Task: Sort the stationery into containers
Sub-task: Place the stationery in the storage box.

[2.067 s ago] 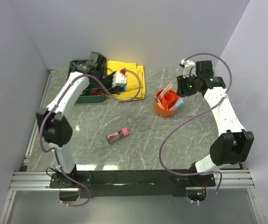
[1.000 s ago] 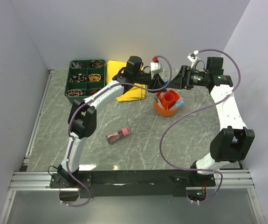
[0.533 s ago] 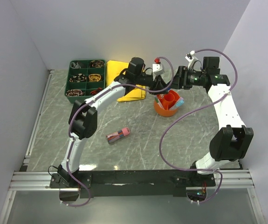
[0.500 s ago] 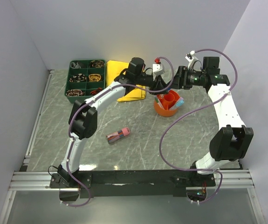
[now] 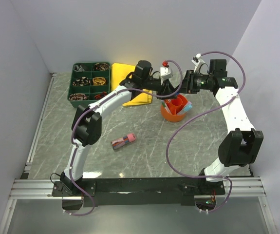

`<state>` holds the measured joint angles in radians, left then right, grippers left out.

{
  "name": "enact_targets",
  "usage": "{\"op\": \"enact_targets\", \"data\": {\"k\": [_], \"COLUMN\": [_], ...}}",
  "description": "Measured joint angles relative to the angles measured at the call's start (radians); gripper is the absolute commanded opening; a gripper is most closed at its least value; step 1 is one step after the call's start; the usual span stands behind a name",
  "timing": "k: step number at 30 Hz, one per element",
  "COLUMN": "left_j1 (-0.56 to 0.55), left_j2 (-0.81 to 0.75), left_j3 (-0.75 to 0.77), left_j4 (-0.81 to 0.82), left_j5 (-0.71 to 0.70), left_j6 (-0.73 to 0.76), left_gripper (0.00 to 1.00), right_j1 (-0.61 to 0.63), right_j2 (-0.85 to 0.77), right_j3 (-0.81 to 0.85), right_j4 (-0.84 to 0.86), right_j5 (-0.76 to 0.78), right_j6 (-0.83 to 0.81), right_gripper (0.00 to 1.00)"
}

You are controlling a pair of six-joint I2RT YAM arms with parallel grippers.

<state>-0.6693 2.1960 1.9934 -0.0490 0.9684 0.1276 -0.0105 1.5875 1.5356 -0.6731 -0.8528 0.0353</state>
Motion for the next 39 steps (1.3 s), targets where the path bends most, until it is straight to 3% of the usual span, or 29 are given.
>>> {"op": "enact_targets", "data": {"k": [1, 5, 7, 16, 25, 39], "left_j1": [0.000, -0.004, -0.005, 0.035, 0.072, 0.098], "left_j2": [0.000, -0.009, -0.023, -0.267, -0.480, -0.547], "left_j3": [0.000, 0.000, -0.010, -0.293, -0.512, -0.616], "left_j4": [0.000, -0.032, -0.057, -0.093, -0.106, -0.167], "left_j5": [-0.006, -0.078, -0.129, -0.311, -0.444, -0.499], "left_j6": [0.002, 0.055, 0.096, 0.190, 0.222, 0.256], "left_gripper": [0.56, 0.78, 0.99, 0.99, 0.99, 0.99], "right_j1": [0.000, 0.000, 0.000, -0.018, -0.020, -0.015], "right_j2": [0.000, 0.000, 0.000, 0.026, 0.151, 0.298], "right_j3": [0.000, 0.003, 0.010, 0.066, 0.104, 0.165], "right_j4": [0.000, -0.013, -0.028, -0.061, -0.068, -0.074], "right_j5": [0.001, 0.025, 0.057, 0.252, 0.404, 0.450], "right_j6": [-0.003, -0.041, -0.063, -0.177, -0.236, -0.252], "right_gripper": [0.14, 0.13, 0.12, 0.10, 0.09, 0.09]}}
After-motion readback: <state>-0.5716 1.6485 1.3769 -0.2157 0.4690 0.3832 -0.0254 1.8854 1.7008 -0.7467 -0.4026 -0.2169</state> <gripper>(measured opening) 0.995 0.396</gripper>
